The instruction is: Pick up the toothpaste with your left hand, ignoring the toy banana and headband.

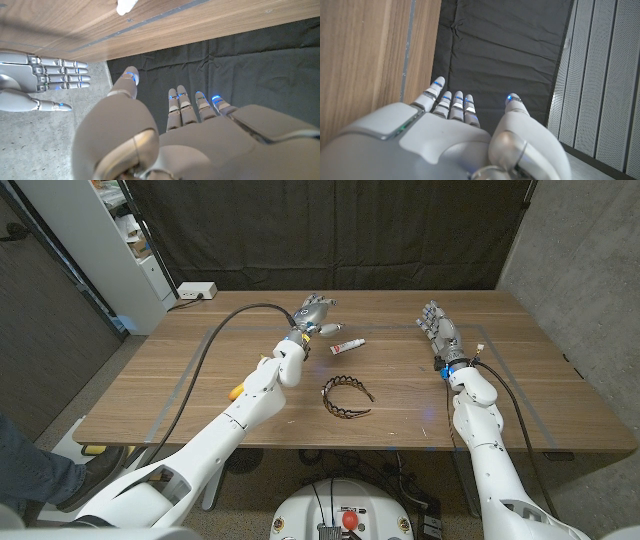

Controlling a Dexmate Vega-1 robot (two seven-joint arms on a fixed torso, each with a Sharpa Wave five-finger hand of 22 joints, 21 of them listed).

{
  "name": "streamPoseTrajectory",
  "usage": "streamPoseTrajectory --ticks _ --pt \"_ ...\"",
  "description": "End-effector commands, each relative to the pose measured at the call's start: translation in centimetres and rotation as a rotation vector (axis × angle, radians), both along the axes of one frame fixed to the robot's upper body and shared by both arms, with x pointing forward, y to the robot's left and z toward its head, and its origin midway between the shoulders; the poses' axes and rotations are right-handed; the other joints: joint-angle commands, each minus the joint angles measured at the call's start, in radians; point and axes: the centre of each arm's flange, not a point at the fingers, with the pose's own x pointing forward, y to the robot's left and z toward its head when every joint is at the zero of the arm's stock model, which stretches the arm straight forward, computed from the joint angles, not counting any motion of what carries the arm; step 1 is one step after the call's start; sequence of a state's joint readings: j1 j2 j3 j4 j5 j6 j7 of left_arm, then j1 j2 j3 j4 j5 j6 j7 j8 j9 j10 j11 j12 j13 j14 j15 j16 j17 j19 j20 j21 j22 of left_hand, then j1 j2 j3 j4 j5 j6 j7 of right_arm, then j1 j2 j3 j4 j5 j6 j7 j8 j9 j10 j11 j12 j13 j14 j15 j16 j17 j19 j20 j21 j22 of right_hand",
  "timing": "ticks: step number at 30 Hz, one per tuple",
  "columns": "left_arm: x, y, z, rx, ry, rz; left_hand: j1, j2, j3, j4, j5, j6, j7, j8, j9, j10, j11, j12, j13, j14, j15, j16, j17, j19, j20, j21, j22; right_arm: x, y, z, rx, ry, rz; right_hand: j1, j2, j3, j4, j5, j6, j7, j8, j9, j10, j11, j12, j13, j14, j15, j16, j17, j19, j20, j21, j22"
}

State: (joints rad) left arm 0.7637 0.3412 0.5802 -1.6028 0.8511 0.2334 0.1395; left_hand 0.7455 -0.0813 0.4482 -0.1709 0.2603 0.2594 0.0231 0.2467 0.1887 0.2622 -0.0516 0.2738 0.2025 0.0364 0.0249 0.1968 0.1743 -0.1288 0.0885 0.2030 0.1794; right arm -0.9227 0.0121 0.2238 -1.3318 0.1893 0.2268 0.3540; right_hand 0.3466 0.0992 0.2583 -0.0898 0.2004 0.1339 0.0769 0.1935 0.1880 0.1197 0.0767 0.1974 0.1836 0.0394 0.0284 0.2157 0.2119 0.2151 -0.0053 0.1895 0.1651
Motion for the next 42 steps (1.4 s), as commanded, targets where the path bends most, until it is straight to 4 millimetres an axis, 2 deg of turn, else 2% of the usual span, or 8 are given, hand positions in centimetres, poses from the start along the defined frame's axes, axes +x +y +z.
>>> streamPoseTrajectory --ticks 1,5,12,17,28,34,35,42 --pt "0.3 -0.9 -0.7 0.044 0.033 0.035 0.014 -0.004 0.001 0.008 0.007 0.011 0.0 -0.002 0.004 0.005 -0.002 0.001 0.004 0.016 0.0 0.004 0.003 -0.001 0.009 0.0 0.003 -0.4 -0.2 -0.2 0.003 -0.002 0.001 -0.006 0.004 0.004 -0.003 0.005 0.007 0.002 0.004 0.002 0.008 -0.003 -0.001 0.006 0.013 0.0 -0.001 0.001 0.004 0.004 0.001 0.005" --pt "0.4 -0.8 -0.9 0.047 0.04 0.044 0.016 -0.005 -0.001 0.009 0.007 0.015 -0.001 -0.003 0.004 0.008 -0.01 0.0 0.004 0.017 -0.001 0.004 0.003 -0.003 0.01 -0.001 0.004 -0.6 -0.3 -0.3 0.004 -0.002 0.002 -0.007 0.003 0.003 -0.003 0.005 0.008 0.002 0.004 0.002 0.009 -0.002 0.0 0.006 0.015 0.001 0.0 0.001 0.005 0.004 0.001 0.005" --pt "0.4 -0.6 -1.2 0.051 0.039 0.047 0.021 -0.006 -0.003 0.011 0.007 0.031 -0.005 0.0 0.005 0.023 -0.002 0.004 0.004 0.027 -0.003 0.006 0.003 -0.002 0.012 0.0 0.004 -0.8 -0.3 -0.4 0.001 0.001 0.001 -0.008 0.004 0.003 -0.002 0.005 0.008 0.001 0.004 0.002 0.01 -0.002 0.0 0.006 0.017 0.002 0.001 0.002 0.005 0.004 0.001 0.005" --pt "0.5 -0.6 -1.4 0.056 0.037 0.053 0.025 -0.006 -0.006 0.014 0.007 0.046 -0.01 0.002 0.005 0.043 -0.014 0.008 0.005 0.036 -0.004 0.007 0.003 0.001 0.011 0.001 0.005 -0.9 -0.2 -0.5 0.0 0.005 0.0 -0.008 0.004 0.003 -0.003 0.005 0.008 0.001 0.004 0.002 0.01 -0.002 0.0 0.006 0.018 0.002 0.0 0.002 0.005 0.004 0.001 0.005" --pt "1.4 -0.1 -1.4 0.045 0.049 0.057 0.029 -0.006 -0.011 0.017 0.006 0.067 -0.021 0.005 0.006 0.065 -0.019 0.013 0.006 0.052 -0.009 0.011 0.003 0.006 0.008 0.003 0.004 -0.8 -0.1 -0.6 0.002 0.006 0.0 -0.009 0.004 0.003 -0.003 0.005 0.008 0.001 0.004 0.002 0.011 -0.001 0.0 0.006 0.018 0.002 0.0 0.002 0.005 0.004 0.001 0.005" --pt "2.1 -0.4 -1.3 0.055 0.065 0.062 0.031 -0.005 -0.014 0.019 0.006 0.08 -0.022 0.007 0.007 0.071 -0.024 0.011 0.006 0.057 -0.01 0.01 0.003 0.007 0.009 0.003 0.005 -0.6 0.0 -0.4 0.004 0.003 0.002 -0.009 0.004 0.003 -0.004 0.005 0.009 0.0 0.004 0.002 0.012 -0.001 0.0 0.006 0.018 0.002 0.0 0.002 0.005 0.005 0.002 0.005" --pt "2.2 -0.5 -1.3 0.051 0.068 0.056 0.031 -0.005 -0.015 0.02 0.005 0.081 -0.021 0.006 0.007 0.073 -0.031 0.012 0.006 0.058 -0.011 0.01 0.003 0.007 0.009 0.003 0.005 -0.6 0.0 -0.3 0.004 0.003 0.002 -0.009 0.004 0.004 -0.004 0.005 0.009 0.001 0.004 0.002 0.012 -0.001 0.0 0.006 0.018 0.002 0.0 0.002 0.005 0.004 0.002 0.005" --pt "2.6 -1.1 -1.2 0.068 0.074 0.059 0.033 -0.004 -0.018 0.021 0.005 0.09 -0.024 0.007 0.007 0.084 -0.025 0.013 0.007 0.064 -0.013 0.011 0.003 0.008 0.009 0.002 0.005 -0.3 0.1 -0.1 0.009 -0.001 0.003 -0.009 0.004 0.004 -0.004 0.005 0.008 0.001 0.004 0.002 0.012 -0.001 0.0 0.006 0.019 0.003 0.0 0.003 0.005 0.005 0.001 0.005"
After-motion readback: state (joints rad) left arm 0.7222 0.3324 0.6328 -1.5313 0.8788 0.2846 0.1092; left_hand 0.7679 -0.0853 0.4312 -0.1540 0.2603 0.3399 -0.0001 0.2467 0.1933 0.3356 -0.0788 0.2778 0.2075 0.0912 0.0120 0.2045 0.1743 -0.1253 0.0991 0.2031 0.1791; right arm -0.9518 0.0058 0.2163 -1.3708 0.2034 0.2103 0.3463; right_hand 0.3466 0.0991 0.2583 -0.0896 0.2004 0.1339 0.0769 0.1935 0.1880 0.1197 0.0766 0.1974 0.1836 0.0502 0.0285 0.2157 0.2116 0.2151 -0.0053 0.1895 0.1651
